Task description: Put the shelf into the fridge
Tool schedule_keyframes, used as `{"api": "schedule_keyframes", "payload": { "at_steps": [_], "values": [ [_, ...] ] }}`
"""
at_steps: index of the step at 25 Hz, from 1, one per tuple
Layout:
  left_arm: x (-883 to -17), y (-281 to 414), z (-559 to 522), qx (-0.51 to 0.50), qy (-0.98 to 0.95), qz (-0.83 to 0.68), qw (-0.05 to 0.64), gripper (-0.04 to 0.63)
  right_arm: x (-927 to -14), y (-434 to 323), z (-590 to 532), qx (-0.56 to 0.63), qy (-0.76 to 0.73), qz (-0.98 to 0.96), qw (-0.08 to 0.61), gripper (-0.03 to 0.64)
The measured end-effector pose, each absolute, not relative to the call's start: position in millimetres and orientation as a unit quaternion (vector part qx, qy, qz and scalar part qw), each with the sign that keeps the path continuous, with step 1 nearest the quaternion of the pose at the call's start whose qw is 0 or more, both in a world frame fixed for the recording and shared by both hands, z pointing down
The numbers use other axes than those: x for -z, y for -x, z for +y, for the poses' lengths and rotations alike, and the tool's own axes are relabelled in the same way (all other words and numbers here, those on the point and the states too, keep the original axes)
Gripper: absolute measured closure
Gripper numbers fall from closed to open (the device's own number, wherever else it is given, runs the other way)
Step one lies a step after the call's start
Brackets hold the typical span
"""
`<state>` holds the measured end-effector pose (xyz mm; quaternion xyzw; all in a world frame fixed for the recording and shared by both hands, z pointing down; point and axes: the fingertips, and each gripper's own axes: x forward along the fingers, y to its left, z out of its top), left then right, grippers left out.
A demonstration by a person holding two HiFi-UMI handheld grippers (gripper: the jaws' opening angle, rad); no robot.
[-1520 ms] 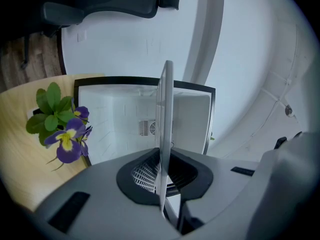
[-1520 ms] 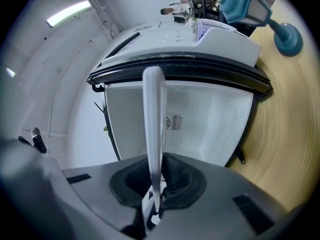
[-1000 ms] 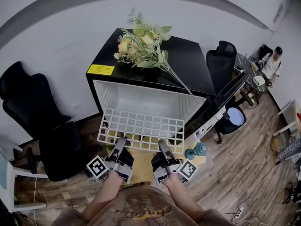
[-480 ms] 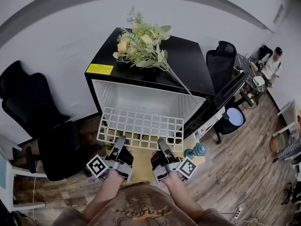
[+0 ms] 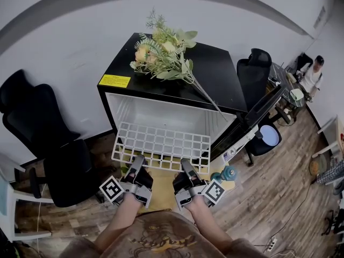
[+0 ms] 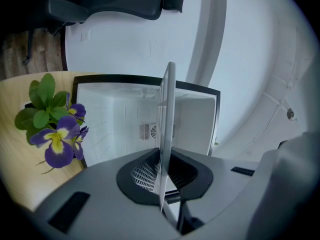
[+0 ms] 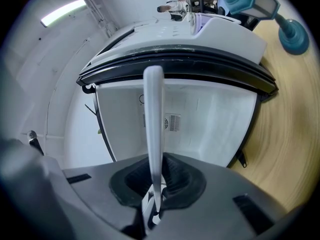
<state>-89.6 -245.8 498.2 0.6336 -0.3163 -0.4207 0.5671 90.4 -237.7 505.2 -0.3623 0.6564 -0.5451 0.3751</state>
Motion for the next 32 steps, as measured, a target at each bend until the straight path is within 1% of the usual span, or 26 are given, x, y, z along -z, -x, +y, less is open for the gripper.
{"api": "schedule_keyframes", "payload": {
  "at_steps": [32],
  "values": [
    [-499, 86, -267, 0.420, -0.633, -0.313, 0.571, 0.543, -507, -94, -259, 0.551, 0.362, 0.645, 0.386, 0.600]
  ]
}}
